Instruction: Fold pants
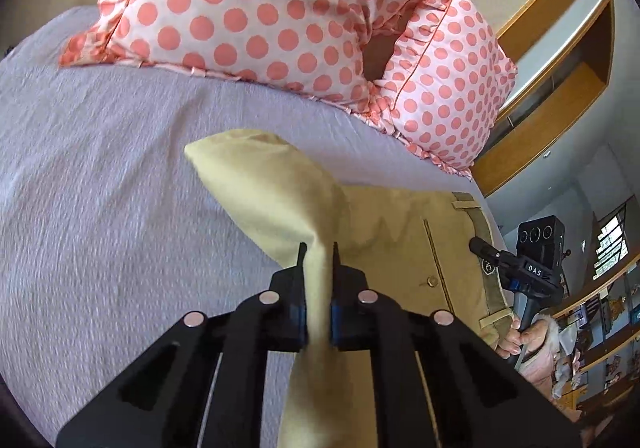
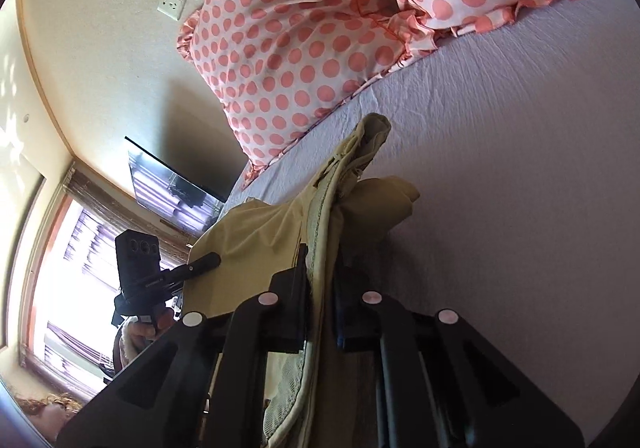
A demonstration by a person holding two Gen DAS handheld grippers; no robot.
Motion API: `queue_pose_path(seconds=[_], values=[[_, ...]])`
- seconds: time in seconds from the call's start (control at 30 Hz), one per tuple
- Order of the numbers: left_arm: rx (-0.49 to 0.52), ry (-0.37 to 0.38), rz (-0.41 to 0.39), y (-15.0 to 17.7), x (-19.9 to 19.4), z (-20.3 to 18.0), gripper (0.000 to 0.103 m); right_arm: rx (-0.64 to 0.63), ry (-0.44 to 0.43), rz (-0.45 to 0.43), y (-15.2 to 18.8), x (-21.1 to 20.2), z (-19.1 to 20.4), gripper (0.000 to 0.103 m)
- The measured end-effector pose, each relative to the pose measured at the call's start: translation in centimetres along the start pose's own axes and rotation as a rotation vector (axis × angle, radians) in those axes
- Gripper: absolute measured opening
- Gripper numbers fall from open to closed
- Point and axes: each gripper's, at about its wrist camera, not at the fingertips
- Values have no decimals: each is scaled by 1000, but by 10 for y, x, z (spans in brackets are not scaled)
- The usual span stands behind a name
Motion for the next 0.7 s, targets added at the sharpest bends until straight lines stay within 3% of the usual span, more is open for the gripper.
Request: queue_pose_path(seconds=[0.13, 0.23, 0.3, 0.37, 0.4, 0.5, 0.53, 0.57, 0.63, 0.7], values=[[60, -71, -68, -48, 22, -12, 8, -34, -5, -89, -47, 4, 12, 10], [75, -156, -81, -78, 57, -7, 9, -4, 39, -167, -82, 7, 1, 10], [44, -226, -30, -88, 88, 5, 13, 14, 152, -195, -95, 17, -14, 10], [-32, -252, 27, -85, 109, 17, 18, -2, 344, -169, -93, 36, -24, 14], [-57, -258, 31, -81, 109, 19, 25, -16, 443, -154, -89, 44, -27, 18], [-11, -351, -29, -71, 83, 9, 38, -43, 529, -218, -77, 28, -20, 43], [4, -379, -59, -66, 70, 3, 52, -59, 523, -253, -72, 18, -13, 55], [11, -384, -93, -61, 56, -2, 57, -80, 484, -283, -65, 7, -6, 63], [48, -308, -128, -49, 38, -18, 62, -119, 382, -285, -49, -5, 9, 67], [99, -208, -116, -36, 36, -39, 68, -122, 293, -223, -35, -4, 15, 70]])
Point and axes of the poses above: each gripper's, at about its wrist camera, not at the fingertips, and x roughly the way its jaws point, z to its left, y to its underside, and after that the axes turned 11 degrees about x, right-handed
